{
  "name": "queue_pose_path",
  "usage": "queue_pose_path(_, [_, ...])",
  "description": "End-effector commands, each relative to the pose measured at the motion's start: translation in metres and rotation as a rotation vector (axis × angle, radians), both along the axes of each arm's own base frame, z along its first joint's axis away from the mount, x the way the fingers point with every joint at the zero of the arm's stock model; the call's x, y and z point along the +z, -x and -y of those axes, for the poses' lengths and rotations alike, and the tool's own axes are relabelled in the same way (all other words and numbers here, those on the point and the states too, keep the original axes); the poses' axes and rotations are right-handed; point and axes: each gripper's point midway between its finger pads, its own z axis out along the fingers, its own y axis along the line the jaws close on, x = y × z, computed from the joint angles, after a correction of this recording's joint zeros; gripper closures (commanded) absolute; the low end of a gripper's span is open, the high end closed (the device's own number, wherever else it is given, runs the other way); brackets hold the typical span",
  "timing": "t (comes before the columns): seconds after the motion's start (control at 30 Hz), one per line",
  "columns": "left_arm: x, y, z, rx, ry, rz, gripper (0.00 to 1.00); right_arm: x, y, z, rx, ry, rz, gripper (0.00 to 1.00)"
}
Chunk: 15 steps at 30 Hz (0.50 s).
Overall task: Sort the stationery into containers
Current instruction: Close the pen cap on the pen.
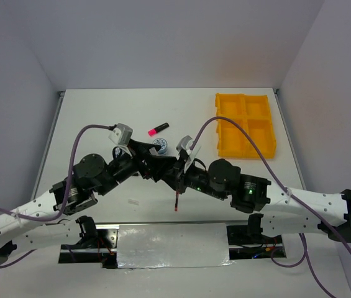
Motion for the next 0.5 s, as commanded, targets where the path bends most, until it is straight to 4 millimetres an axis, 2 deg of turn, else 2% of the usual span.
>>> queue_pose_path(0.0, [0.009,0.010,-0.007,-0.028,-0.098,0.013,0.01,0.050,-0.005,-0.002,-0.036,-0.223,0.003,1.00])
queue_pose_path(0.1, [0.038,0.008,-0.020,0.018,-0.051,0.032,0.01,0.022,-0.021,0.003,-0.117,-0.168,-0.045,1.00])
queue_pose_path(0.2, [0.056,0.004,-0.045,0.104,0.015,0.022,0.01,-0.004,-0.041,0.013,-0.175,-0.138,-0.098,1.00])
queue_pose_path(0.23, [0.056,0.003,-0.053,0.134,0.019,0.010,0.01,-0.010,-0.047,0.016,-0.193,-0.131,-0.110,1.00])
queue_pose_path(0.27, [0.056,-0.006,-0.066,0.216,0.025,-0.010,0.01,-0.019,-0.065,0.029,-0.254,-0.124,-0.138,1.00])
queue_pose_path(0.3, [0.058,-0.008,-0.076,0.255,0.034,-0.027,0.01,-0.030,-0.075,0.037,-0.288,-0.110,-0.156,1.00])
queue_pose_path(0.37, [0.045,-0.011,-0.094,0.325,-0.004,-0.077,0.01,-0.042,-0.094,0.054,-0.349,-0.092,-0.175,1.00])
queue_pose_path(0.4, [0.045,-0.014,-0.108,0.385,0.004,-0.097,0.01,-0.052,-0.120,0.080,-0.448,-0.066,-0.178,1.00])
queue_pose_path(0.47, [0.028,-0.011,-0.119,0.404,-0.071,-0.113,0.01,-0.058,-0.143,0.106,-0.512,-0.029,-0.161,1.00])
